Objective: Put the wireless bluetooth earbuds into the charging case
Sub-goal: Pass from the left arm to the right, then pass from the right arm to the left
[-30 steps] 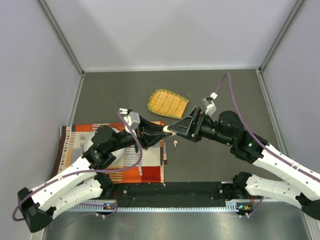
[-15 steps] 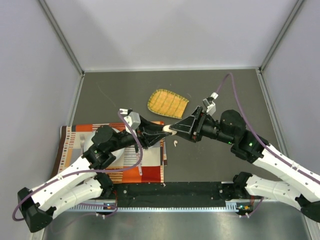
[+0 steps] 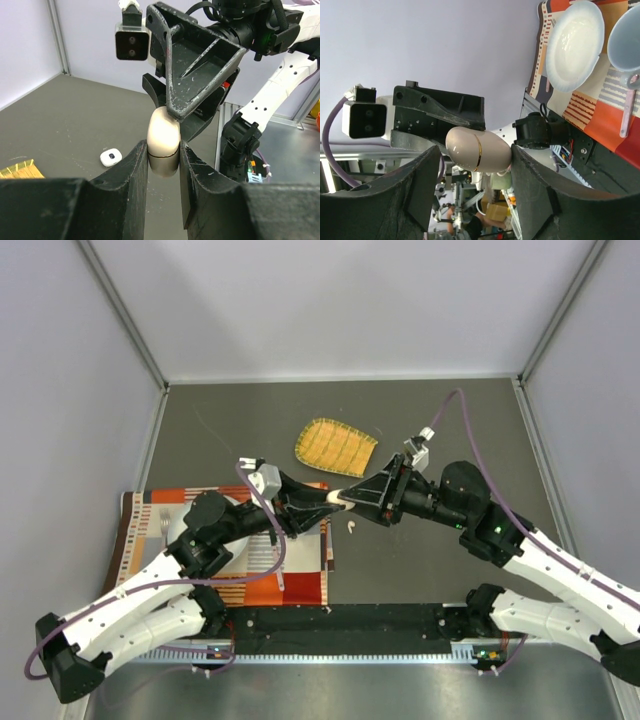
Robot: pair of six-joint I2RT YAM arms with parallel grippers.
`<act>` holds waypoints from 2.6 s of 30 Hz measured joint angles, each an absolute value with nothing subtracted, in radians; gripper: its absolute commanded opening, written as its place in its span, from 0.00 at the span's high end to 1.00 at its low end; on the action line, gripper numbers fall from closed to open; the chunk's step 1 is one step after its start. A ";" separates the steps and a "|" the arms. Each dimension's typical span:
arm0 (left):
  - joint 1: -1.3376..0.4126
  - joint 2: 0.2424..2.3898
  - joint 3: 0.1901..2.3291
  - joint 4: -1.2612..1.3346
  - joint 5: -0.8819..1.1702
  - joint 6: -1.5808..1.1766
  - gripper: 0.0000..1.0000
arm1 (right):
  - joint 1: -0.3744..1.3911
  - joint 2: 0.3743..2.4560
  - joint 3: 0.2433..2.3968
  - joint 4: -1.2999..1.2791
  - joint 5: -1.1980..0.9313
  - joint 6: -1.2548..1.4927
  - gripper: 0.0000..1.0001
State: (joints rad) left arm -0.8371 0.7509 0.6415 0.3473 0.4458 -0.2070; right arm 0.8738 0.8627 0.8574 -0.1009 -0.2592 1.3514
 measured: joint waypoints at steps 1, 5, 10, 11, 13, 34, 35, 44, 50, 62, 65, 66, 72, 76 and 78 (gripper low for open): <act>-0.838 0.751 0.641 0.350 0.444 -0.207 1.00 | 0.873 0.863 0.857 -0.100 -0.260 1.356 0.49; -0.840 0.751 0.641 0.360 0.433 -0.207 1.00 | 0.868 0.863 0.847 -0.089 -0.261 1.365 0.71; -0.840 0.751 0.641 0.366 0.422 -0.214 1.00 | 0.863 0.857 0.829 -0.061 -0.265 1.369 0.84; -0.840 0.751 0.641 0.366 0.420 -0.215 1.00 | 0.861 0.857 0.825 -0.052 -0.267 1.368 0.86; -0.840 0.751 0.641 0.367 0.421 -0.215 1.00 | 0.861 0.857 0.824 -0.045 -0.271 1.370 0.89; -0.848 0.764 0.641 0.387 0.452 -0.209 1.00 | 0.857 0.831 0.805 -0.012 -0.263 1.392 0.34; -0.850 0.764 0.641 0.386 0.455 -0.208 1.00 | 0.856 0.831 0.805 -0.009 -0.263 1.393 0.34; -0.858 0.764 0.644 0.397 0.451 -0.205 1.00 | 0.852 0.831 0.804 -0.015 -0.263 1.399 0.58; -0.860 0.764 0.646 0.396 0.439 -0.207 0.86 | 0.848 0.831 0.804 -0.012 -0.268 1.399 0.84; -0.860 0.777 0.645 0.397 0.429 -0.223 0.39 | 0.846 0.831 0.803 0.038 -0.284 1.400 0.94; -0.860 0.769 0.621 0.432 0.425 -0.233 0.40 | 0.847 0.831 0.803 0.040 -0.288 1.401 0.94; -0.860 0.767 0.613 0.444 0.424 -0.235 0.41 | 0.847 0.831 0.801 0.043 -0.289 1.402 0.94; -0.860 0.773 0.575 0.545 0.425 -0.262 0.47 | 0.847 0.831 0.791 0.061 -0.294 1.419 0.94; -0.860 0.802 0.574 0.612 0.427 -0.284 0.49 | 0.846 0.831 0.790 0.070 -0.295 1.426 0.94; -0.860 0.815 0.574 0.634 0.428 -0.292 0.50 | 0.846 0.831 0.790 0.073 -0.297 1.427 0.94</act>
State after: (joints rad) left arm -0.8604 0.8146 0.5735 0.6342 0.4282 -0.2916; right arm 0.8463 0.8310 0.7898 0.0727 -0.2966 1.4273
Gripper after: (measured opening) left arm 0.511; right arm 0.457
